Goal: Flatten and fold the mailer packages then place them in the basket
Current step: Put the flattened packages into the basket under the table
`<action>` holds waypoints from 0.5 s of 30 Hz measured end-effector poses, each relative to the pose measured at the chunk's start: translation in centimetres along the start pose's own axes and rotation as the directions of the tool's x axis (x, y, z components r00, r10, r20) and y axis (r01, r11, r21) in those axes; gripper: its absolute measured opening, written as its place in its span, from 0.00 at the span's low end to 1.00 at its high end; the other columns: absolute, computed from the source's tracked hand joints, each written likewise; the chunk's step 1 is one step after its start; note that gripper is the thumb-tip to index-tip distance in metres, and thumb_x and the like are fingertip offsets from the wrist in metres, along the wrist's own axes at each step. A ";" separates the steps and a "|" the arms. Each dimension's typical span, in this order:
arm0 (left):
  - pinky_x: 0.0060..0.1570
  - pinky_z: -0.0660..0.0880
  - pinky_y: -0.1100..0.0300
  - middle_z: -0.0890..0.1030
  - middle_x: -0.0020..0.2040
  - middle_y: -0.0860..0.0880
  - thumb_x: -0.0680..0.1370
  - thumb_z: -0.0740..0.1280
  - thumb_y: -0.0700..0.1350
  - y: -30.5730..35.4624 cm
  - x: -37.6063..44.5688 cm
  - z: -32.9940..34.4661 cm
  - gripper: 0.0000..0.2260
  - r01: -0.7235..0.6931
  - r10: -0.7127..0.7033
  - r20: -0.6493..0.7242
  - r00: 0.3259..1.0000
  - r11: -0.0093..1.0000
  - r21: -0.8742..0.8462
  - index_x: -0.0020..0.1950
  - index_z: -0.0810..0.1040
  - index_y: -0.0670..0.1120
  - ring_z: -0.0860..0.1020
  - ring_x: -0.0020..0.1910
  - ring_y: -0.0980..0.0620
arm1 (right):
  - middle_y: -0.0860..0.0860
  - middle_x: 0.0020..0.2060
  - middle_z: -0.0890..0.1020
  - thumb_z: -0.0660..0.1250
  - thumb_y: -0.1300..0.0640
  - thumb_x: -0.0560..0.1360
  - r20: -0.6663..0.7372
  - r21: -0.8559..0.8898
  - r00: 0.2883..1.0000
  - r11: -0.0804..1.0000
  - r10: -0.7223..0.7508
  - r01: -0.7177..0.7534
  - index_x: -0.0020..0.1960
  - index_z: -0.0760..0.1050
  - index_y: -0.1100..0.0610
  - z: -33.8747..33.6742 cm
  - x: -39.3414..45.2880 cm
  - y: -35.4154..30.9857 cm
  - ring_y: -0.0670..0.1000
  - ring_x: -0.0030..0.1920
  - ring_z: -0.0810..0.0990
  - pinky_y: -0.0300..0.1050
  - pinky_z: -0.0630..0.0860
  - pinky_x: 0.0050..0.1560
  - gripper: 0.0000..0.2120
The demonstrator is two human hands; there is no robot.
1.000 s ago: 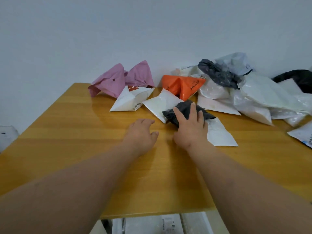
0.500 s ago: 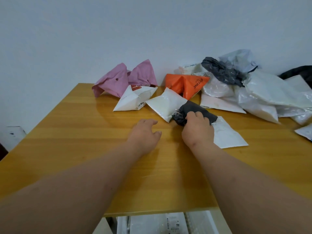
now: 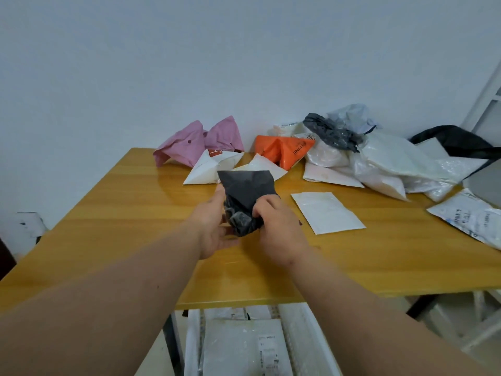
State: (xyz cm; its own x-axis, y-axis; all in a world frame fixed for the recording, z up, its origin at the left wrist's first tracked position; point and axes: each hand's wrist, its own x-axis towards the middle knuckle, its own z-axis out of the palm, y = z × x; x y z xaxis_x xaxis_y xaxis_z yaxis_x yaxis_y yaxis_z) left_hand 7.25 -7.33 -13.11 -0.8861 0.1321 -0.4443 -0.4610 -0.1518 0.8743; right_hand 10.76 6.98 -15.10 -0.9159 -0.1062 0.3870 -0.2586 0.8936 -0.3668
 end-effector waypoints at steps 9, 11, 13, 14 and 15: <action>0.44 0.79 0.51 0.81 0.51 0.45 0.80 0.64 0.37 -1.0 -1.7 -1.6 0.12 -0.133 0.142 -0.050 0.989 0.979 0.154 0.61 0.76 0.47 0.80 0.49 0.46 | 0.48 0.48 0.75 0.65 0.62 0.72 0.232 0.100 0.968 0.988 0.095 -0.120 0.46 0.73 0.52 -1.2 -1.8 -1.8 0.52 0.48 0.75 0.50 0.76 0.51 0.06; 0.42 0.78 0.54 0.81 0.49 0.46 0.80 0.64 0.36 -0.9 -2.1 -1.8 0.10 -0.178 0.185 -0.020 0.982 0.964 0.200 0.58 0.77 0.48 0.80 0.47 0.49 | 0.48 0.46 0.76 0.66 0.57 0.74 0.147 0.217 0.971 0.952 0.188 -0.217 0.49 0.73 0.53 -1.2 -1.7 -1.8 0.51 0.46 0.76 0.48 0.76 0.47 0.04; 0.48 0.79 0.51 0.82 0.51 0.46 0.80 0.64 0.36 -0.9 -2.4 -1.9 0.12 -0.209 0.206 0.034 0.978 0.955 0.212 0.60 0.78 0.48 0.80 0.50 0.48 | 0.47 0.48 0.77 0.66 0.50 0.76 0.065 0.324 0.954 0.898 0.294 -0.298 0.53 0.72 0.52 -0.9 -1.4 -1.8 0.49 0.48 0.76 0.46 0.76 0.48 0.09; 0.52 0.79 0.49 0.83 0.52 0.46 0.79 0.65 0.37 -0.9 -2.7 -2.0 0.12 -0.215 0.206 0.064 0.976 0.955 0.204 0.60 0.79 0.49 0.80 0.52 0.48 | 0.47 0.51 0.77 0.66 0.47 0.76 0.038 0.370 0.941 0.870 0.335 -0.325 0.57 0.71 0.52 -0.6 -1.2 -1.8 0.48 0.50 0.77 0.46 0.77 0.51 0.14; 0.54 0.78 0.47 0.83 0.53 0.46 0.79 0.65 0.37 -0.9 -2.9 -2.0 0.12 -0.211 0.197 0.093 0.976 0.959 0.190 0.59 0.80 0.49 0.80 0.54 0.47 | 0.48 0.54 0.76 0.67 0.44 0.76 0.025 0.416 0.931 0.843 0.364 -0.341 0.61 0.70 0.53 -0.5 -1.1 -2.1 0.49 0.53 0.77 0.47 0.77 0.54 0.19</action>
State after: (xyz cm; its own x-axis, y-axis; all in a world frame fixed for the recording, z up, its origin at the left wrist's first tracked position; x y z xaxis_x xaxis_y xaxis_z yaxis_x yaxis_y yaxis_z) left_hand 10.14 -9.53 -13.03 -0.9510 0.1902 -0.2436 -0.2458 0.0122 0.9692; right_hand 12.47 5.47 -14.30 -0.9546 0.2154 0.2058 -0.0337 0.6083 -0.7930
